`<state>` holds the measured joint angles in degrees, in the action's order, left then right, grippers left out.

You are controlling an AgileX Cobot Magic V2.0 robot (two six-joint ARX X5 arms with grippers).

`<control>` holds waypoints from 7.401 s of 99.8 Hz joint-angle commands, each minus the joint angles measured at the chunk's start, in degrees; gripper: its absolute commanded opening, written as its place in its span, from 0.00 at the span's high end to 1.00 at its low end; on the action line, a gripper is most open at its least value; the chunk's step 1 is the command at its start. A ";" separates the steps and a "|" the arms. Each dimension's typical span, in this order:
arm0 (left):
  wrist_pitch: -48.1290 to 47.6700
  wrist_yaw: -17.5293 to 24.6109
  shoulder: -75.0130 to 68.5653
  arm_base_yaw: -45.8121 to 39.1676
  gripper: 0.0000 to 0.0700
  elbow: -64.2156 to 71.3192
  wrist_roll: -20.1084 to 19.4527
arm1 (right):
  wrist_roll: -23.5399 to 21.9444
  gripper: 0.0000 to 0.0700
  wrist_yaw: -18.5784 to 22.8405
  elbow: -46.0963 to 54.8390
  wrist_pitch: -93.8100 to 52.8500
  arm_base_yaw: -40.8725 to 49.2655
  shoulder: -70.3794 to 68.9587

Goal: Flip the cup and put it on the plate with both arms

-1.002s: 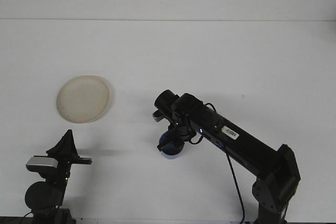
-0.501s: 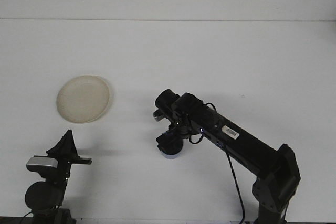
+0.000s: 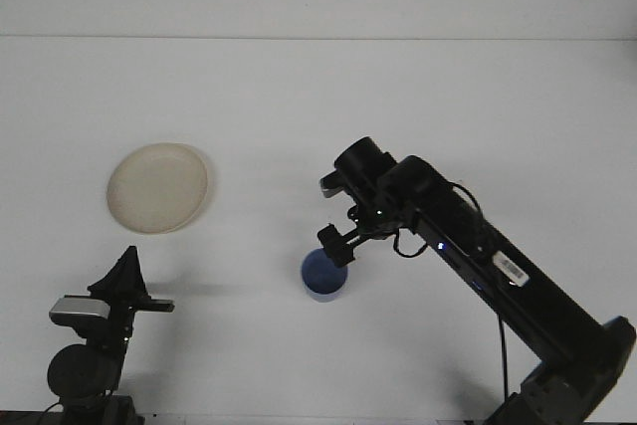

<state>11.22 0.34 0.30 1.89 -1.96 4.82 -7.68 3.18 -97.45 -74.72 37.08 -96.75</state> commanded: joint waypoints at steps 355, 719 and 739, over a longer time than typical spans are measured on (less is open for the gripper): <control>-47.93 6.51 28.68 0.00 0.98 -48.24 2.45 | 6.62 0.13 -0.42 63.39 61.86 -37.40 64.46; -71.54 -6.10 96.13 31.47 0.99 -95.91 -0.35 | 6.51 0.13 -0.42 63.39 60.98 -37.40 64.46; -73.75 -9.03 93.37 16.59 0.99 -95.95 -2.78 | 6.51 0.13 -0.42 63.39 60.98 -37.40 64.46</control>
<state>-62.33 -7.90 92.18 22.61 -97.03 3.88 -1.67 2.81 -33.82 -14.13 -0.38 -32.01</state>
